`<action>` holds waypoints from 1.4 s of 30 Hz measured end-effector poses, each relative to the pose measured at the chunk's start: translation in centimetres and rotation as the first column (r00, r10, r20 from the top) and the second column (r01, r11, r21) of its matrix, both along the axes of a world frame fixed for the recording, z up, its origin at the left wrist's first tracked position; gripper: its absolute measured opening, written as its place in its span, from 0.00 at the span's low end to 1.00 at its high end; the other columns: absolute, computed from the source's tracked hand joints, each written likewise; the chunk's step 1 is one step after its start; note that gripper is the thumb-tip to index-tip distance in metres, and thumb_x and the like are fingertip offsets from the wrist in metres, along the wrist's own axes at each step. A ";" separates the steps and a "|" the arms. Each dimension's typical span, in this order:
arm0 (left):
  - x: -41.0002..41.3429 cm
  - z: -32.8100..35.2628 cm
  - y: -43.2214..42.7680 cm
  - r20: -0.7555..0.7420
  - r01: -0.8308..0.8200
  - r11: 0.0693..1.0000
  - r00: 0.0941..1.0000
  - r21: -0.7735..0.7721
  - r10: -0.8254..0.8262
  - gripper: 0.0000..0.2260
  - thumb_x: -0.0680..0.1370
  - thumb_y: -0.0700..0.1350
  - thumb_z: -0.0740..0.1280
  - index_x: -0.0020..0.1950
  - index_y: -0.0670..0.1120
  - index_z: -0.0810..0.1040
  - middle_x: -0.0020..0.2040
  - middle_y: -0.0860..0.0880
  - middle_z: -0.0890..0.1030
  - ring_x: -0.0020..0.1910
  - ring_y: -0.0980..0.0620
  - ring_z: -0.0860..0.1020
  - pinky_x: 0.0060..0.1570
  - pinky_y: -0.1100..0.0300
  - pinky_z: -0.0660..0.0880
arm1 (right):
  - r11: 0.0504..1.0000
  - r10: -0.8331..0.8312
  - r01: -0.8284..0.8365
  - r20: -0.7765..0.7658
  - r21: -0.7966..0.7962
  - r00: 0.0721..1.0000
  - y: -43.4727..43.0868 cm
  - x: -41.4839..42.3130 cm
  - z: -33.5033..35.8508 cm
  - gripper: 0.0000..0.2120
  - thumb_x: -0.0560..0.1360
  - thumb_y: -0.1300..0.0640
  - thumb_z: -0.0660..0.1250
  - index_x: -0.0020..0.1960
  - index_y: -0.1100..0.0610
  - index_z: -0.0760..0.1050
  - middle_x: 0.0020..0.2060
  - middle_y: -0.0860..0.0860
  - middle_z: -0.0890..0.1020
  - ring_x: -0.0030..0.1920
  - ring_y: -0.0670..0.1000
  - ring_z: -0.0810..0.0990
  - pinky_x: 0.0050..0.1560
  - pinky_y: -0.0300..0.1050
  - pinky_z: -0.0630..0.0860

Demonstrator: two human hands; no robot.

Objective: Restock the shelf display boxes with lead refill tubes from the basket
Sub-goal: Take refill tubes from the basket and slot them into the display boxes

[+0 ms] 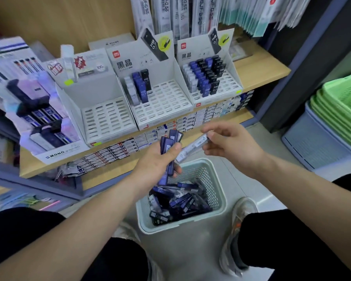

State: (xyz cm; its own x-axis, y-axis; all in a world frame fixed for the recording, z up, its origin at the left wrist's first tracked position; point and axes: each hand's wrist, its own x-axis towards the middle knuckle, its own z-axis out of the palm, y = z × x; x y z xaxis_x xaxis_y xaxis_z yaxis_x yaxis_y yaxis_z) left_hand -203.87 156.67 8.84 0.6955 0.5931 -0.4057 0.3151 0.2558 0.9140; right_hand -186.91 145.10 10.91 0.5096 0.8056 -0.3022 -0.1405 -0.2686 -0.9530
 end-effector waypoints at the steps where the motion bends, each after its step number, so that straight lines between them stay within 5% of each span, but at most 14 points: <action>1: 0.0 -0.2 0.4 -0.006 -0.008 1.000 1.000 0.024 0.008 0.13 0.81 0.50 0.66 0.61 0.44 0.75 0.49 0.47 0.81 0.31 0.51 0.80 0.36 0.55 0.78 | 1.000 -0.021 0.021 -0.024 0.005 0.999 0.2 0.0 -0.3 0.09 0.82 0.66 0.61 0.51 0.60 0.80 0.43 0.60 0.77 0.37 0.52 0.84 0.42 0.42 0.81; 10: 1.3 -0.5 4.0 -0.039 -0.027 0.997 0.999 0.066 0.029 0.04 0.82 0.48 0.66 0.50 0.49 0.75 0.42 0.43 0.83 0.26 0.51 0.75 0.27 0.60 0.74 | 0.998 -0.061 0.061 -0.006 0.026 0.998 2.5 0.4 -1.8 0.07 0.81 0.69 0.62 0.52 0.63 0.78 0.47 0.63 0.81 0.44 0.56 0.86 0.47 0.43 0.82; 19: 1.4 -1.3 5.2 -0.014 -0.069 0.980 0.997 0.186 0.073 0.10 0.78 0.41 0.72 0.54 0.39 0.74 0.35 0.44 0.76 0.28 0.51 0.74 0.31 0.57 0.75 | 1.000 0.011 -0.011 0.057 -0.009 0.998 2.8 0.5 -2.4 0.07 0.70 0.71 0.75 0.43 0.61 0.82 0.42 0.57 0.86 0.42 0.53 0.84 0.48 0.41 0.80; 24: 1.3 -1.0 5.2 0.025 -0.078 0.966 0.997 0.246 0.074 0.12 0.77 0.37 0.72 0.58 0.38 0.74 0.42 0.40 0.78 0.29 0.51 0.74 0.32 0.57 0.75 | 0.997 0.079 -0.077 0.044 -0.030 0.996 2.7 0.1 -2.4 0.11 0.70 0.72 0.75 0.47 0.59 0.81 0.47 0.57 0.85 0.43 0.57 0.84 0.49 0.43 0.82; 30: 1.5 -0.1 4.5 0.054 -0.053 0.961 0.998 0.271 0.040 0.13 0.77 0.38 0.72 0.60 0.40 0.74 0.42 0.47 0.82 0.31 0.51 0.75 0.32 0.57 0.75 | 0.971 0.237 -0.234 0.125 -0.042 0.963 2.9 -1.2 -1.7 0.08 0.73 0.63 0.75 0.51 0.59 0.79 0.36 0.57 0.84 0.33 0.49 0.80 0.36 0.41 0.78; 35: 1.3 0.8 4.5 0.046 -0.082 0.961 0.996 0.266 0.072 0.12 0.78 0.38 0.71 0.60 0.38 0.74 0.43 0.44 0.79 0.29 0.54 0.75 0.31 0.61 0.76 | 0.920 0.389 -0.381 0.108 -0.092 0.915 3.3 -1.9 -1.5 0.24 0.75 0.67 0.72 0.65 0.48 0.72 0.46 0.56 0.80 0.38 0.51 0.78 0.37 0.45 0.76; 38: 0.5 1.3 5.2 0.036 -0.139 0.944 0.990 0.298 0.135 0.09 0.79 0.39 0.69 0.58 0.39 0.75 0.37 0.46 0.78 0.29 0.54 0.75 0.31 0.61 0.76 | 0.922 0.387 -0.381 0.125 -0.070 0.913 3.6 -1.9 -1.2 0.31 0.76 0.68 0.70 0.72 0.45 0.67 0.46 0.54 0.77 0.35 0.49 0.78 0.37 0.48 0.76; 42: -1.1 1.8 6.3 0.001 -0.129 0.939 0.991 0.319 0.136 0.06 0.81 0.38 0.67 0.56 0.39 0.75 0.38 0.43 0.80 0.30 0.52 0.76 0.31 0.61 0.75 | 0.956 0.292 -0.290 0.172 -0.039 0.941 4.3 -1.8 -0.8 0.26 0.76 0.68 0.71 0.67 0.47 0.69 0.48 0.61 0.77 0.35 0.54 0.81 0.37 0.48 0.79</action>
